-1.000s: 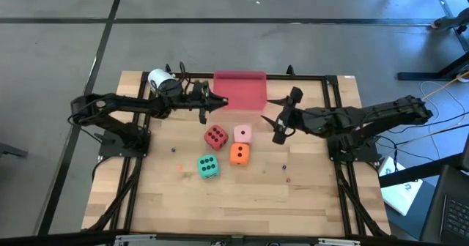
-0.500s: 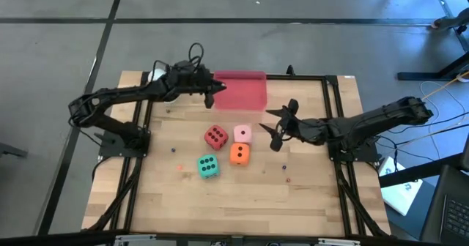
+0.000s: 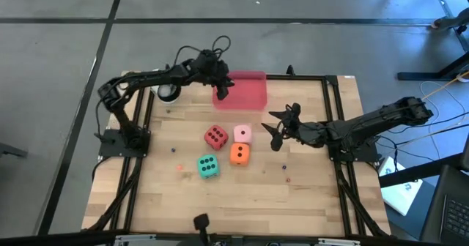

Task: Pick & Place Dice
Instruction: Put the yellow die into the pink bin

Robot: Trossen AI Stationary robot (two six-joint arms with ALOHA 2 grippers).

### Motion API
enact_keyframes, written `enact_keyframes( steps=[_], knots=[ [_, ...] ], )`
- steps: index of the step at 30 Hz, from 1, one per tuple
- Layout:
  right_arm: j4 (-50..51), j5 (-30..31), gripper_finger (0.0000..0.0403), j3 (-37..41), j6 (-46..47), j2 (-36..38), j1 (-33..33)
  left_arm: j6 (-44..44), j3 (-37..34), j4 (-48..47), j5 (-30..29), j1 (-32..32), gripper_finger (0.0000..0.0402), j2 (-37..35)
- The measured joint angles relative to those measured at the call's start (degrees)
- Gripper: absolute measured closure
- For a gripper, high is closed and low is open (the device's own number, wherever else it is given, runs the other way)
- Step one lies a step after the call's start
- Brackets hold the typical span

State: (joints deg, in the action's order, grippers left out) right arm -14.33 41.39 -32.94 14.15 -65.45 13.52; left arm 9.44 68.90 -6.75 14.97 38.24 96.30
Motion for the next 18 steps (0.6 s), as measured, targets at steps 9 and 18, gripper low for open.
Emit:
enact_keyframes(
  steps=[9,18],
  knots=[
    [-2.7,-0.3,0.0140,2.0,0.2,0.0,0.0,4.1,13.5,-15.6,-0.6,0.9,0.0372,11.7],
    [-2.6,-0.5,0.0140,2.0,0.2,0.0,0.0,6.3,25.3,-26.9,-3.4,0.6,0.0372,21.1]
  ],
)
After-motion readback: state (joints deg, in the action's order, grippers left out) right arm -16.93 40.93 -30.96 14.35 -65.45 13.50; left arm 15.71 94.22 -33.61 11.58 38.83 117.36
